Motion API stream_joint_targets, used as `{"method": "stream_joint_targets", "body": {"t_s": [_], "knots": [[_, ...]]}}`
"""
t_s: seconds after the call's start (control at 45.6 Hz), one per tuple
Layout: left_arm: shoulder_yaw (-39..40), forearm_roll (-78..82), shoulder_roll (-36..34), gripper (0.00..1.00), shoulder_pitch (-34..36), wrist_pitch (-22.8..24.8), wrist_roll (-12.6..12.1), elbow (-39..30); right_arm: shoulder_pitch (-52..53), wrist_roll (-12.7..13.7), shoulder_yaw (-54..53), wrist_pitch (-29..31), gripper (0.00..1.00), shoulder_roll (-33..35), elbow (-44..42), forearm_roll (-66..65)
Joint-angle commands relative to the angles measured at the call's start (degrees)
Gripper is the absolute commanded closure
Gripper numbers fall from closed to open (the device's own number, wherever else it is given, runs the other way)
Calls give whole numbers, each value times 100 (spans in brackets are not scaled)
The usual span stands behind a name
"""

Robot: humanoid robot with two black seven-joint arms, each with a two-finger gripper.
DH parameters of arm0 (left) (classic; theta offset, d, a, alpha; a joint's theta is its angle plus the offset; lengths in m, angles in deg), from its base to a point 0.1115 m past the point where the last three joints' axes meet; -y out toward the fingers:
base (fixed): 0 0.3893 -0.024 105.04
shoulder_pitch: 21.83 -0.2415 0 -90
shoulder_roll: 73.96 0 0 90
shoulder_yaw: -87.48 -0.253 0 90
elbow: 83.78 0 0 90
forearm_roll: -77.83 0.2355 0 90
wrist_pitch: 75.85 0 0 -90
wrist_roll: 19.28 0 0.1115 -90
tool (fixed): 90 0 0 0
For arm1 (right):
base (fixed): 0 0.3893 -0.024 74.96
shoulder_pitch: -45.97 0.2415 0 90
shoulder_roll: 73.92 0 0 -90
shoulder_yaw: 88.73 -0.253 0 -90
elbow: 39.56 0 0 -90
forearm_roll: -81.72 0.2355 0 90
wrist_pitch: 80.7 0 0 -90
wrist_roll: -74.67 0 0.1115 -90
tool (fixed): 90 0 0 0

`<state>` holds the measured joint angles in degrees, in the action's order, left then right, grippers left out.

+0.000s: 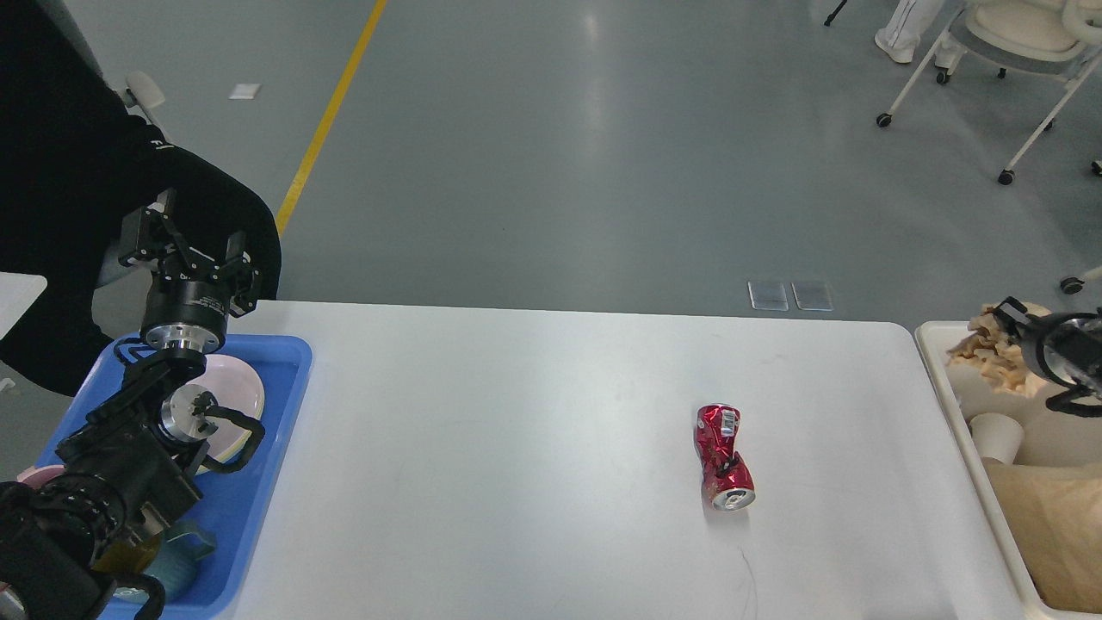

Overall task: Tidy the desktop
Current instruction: 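Carry the crumpled paper to the white bin and release it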

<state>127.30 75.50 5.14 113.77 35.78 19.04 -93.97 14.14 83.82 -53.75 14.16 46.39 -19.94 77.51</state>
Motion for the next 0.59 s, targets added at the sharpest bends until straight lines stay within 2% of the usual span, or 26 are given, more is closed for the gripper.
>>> {"method": "stream_joint_targets", "body": {"t_s": [0.0,0.044,0.132,0.175,0.57], "knots": [[0,5,0,4,2,0,0,0,-447,-1,0,-230,72,-112,-502,-10],[0,-4,0,4,2,0,0,0,-552,-1,0,-301,58,-156,-599,-1],[0,-4,0,4,2,0,0,0,-711,-1,17,-362,14,-165,-669,-1],[0,-4,0,4,2,0,0,0,-720,-10,0,-362,0,-157,-669,-1],[0,-4,0,4,2,0,0,0,-720,-10,35,-275,0,-332,-546,-1]]}}
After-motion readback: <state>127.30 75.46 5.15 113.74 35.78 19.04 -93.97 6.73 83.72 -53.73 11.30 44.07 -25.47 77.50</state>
